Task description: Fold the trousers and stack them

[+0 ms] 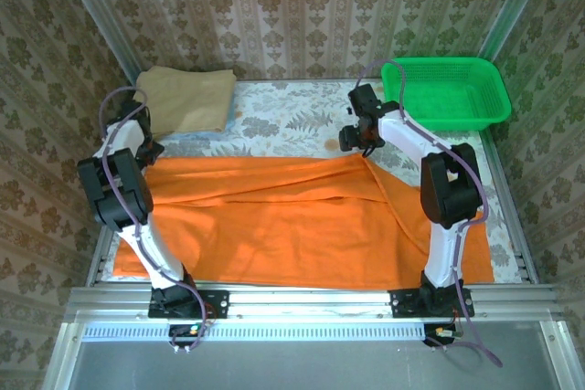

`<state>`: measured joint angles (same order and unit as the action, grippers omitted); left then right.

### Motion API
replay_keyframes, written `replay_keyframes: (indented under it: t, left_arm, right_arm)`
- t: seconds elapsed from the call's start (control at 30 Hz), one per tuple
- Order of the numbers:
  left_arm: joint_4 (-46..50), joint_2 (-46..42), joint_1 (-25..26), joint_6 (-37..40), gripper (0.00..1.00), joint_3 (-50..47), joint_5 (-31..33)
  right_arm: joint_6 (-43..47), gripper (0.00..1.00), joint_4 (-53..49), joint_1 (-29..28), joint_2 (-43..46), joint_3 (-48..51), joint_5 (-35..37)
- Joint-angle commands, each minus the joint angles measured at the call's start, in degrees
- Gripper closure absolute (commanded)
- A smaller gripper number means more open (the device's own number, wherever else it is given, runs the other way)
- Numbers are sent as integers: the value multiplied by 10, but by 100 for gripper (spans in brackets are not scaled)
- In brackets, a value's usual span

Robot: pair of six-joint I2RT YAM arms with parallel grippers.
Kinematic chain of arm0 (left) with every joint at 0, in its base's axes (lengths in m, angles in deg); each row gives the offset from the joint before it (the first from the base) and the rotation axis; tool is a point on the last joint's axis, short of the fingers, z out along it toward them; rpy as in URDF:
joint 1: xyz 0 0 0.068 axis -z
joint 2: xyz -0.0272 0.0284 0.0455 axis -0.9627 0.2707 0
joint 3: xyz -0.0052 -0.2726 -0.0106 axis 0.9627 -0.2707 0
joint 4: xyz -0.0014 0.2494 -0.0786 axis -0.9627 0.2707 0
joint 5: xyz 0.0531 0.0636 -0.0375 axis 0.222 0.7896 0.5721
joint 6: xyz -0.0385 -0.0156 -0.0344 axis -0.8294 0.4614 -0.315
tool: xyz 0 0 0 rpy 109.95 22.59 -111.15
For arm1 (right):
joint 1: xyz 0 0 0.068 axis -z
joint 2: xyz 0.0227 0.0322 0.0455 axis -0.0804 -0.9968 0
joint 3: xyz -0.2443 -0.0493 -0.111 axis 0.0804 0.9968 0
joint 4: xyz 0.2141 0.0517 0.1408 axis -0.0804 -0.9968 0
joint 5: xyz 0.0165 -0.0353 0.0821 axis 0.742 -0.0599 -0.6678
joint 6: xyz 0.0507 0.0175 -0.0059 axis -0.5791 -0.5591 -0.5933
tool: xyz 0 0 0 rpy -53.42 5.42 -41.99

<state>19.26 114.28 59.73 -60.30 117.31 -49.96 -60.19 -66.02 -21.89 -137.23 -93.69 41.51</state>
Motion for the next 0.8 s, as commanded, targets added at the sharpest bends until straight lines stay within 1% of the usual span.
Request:
replay_keyframes:
  t: [0.0, 0.07, 0.1, 0.2, 0.3, 0.4, 0.5, 0.53, 0.6, 0.63, 0.67, 0.73, 0.77]
  left_arm:
    - [-15, 17, -34, 13, 21, -20, -43]
    - [-44, 28, -42, 29, 27, -28, -79]
    - [-44, 33, -41, 31, 29, -25, -85]
    - [-58, 28, -28, 52, 31, -33, -95]
    - [-81, 1, -22, 65, 32, -58, -98]
    - [-113, -12, -23, 72, 40, -84, -124]
    - [-114, -3, -25, 71, 42, -91, -138]
    - [-117, -2, -24, 72, 46, -98, -135]
    - [-125, -4, -29, 67, 64, -111, -137]
    - [-129, -9, -32, 64, 75, -117, -140]
    - [-136, -15, -33, 64, 82, -122, -143]
    - [-124, -25, -31, 67, 94, -112, -139]
    - [-113, -31, -28, 70, 95, -103, -130]
  right_arm:
    - [-13, 31, -22, 3, 39, 14, 28]
    - [-16, 31, -18, 3, 45, 20, 30]
    - [-17, 31, -16, 4, 47, 23, 29]
    - [-19, 31, -15, 3, 44, 23, 28]
    - [-22, 32, -11, 4, 44, 23, 26]
    - [-21, 32, -10, 3, 48, 23, 25]
    - [-19, 32, -14, 3, 54, 17, 25]
    - [-17, 32, -14, 4, 57, 17, 25]
    - [-16, 32, -14, 3, 64, 17, 26]
    - [-15, 32, -12, 4, 67, 19, 26]
    - [-15, 32, -11, 4, 69, 21, 25]
    - [-14, 32, -11, 4, 69, 21, 23]
    - [-13, 32, -12, 4, 67, 20, 23]
